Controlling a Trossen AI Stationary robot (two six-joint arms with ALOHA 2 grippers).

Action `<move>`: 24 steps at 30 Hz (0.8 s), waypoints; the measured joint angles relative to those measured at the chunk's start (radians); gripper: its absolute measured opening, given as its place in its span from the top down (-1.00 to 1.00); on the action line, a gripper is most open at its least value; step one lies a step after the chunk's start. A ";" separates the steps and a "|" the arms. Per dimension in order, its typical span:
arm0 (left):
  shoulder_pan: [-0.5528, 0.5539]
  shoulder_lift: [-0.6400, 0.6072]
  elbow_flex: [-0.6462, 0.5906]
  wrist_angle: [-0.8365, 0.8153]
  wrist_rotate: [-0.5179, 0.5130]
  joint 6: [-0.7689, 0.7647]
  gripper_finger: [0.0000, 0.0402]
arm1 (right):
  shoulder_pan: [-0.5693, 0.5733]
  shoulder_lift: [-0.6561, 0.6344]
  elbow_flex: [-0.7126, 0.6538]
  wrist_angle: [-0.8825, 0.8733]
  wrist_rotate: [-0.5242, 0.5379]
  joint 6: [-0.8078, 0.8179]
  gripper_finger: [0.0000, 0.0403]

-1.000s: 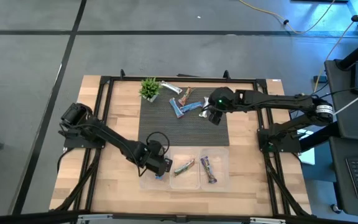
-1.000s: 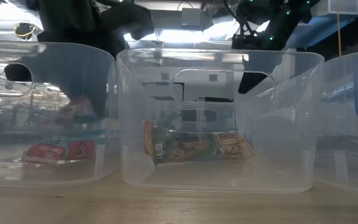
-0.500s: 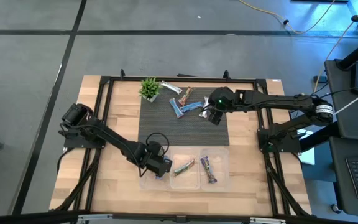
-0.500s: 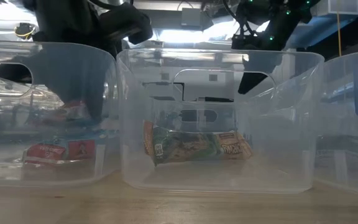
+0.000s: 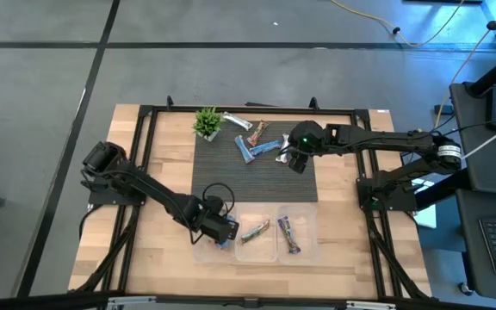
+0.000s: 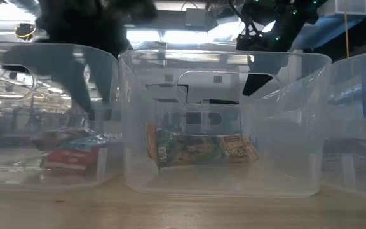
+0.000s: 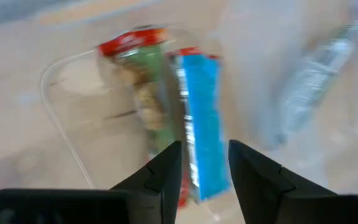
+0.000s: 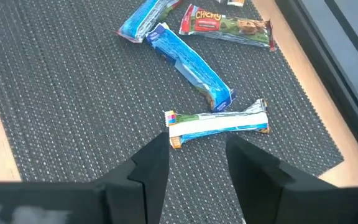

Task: Pick and place Granola Bars by type
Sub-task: Put the yellow granola bar into the middle transparent bin

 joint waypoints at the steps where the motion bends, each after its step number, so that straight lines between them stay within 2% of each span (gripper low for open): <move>1: 0.000 -0.015 0.005 0.000 -0.005 0.015 0.37 | 0.000 0.000 0.000 0.001 0.000 -0.003 0.19; 4: 0.000 -0.072 0.011 0.001 -0.047 0.063 0.37 | 0.000 0.000 0.000 0.013 -0.008 0.016 0.14; 7: 0.007 -0.142 0.011 -0.011 -0.145 0.138 0.38 | -0.006 0.000 0.000 0.039 -0.010 0.070 0.02; 13: 0.073 -0.289 0.012 -0.084 -0.346 0.315 0.38 | -0.052 0.000 0.000 0.051 0.008 0.298 -0.23; 16: 0.138 -0.360 0.012 -0.164 -0.384 0.421 0.37 | -0.067 0.000 0.000 0.056 0.029 0.321 -0.28; 19: 0.220 -0.422 0.012 -0.239 -0.393 0.532 0.37 | -0.070 0.000 0.000 0.072 0.105 0.380 -0.28; 24: 0.374 -0.501 0.012 -0.255 -0.379 0.780 0.37 | -0.071 0.015 0.000 0.136 0.149 0.464 -0.29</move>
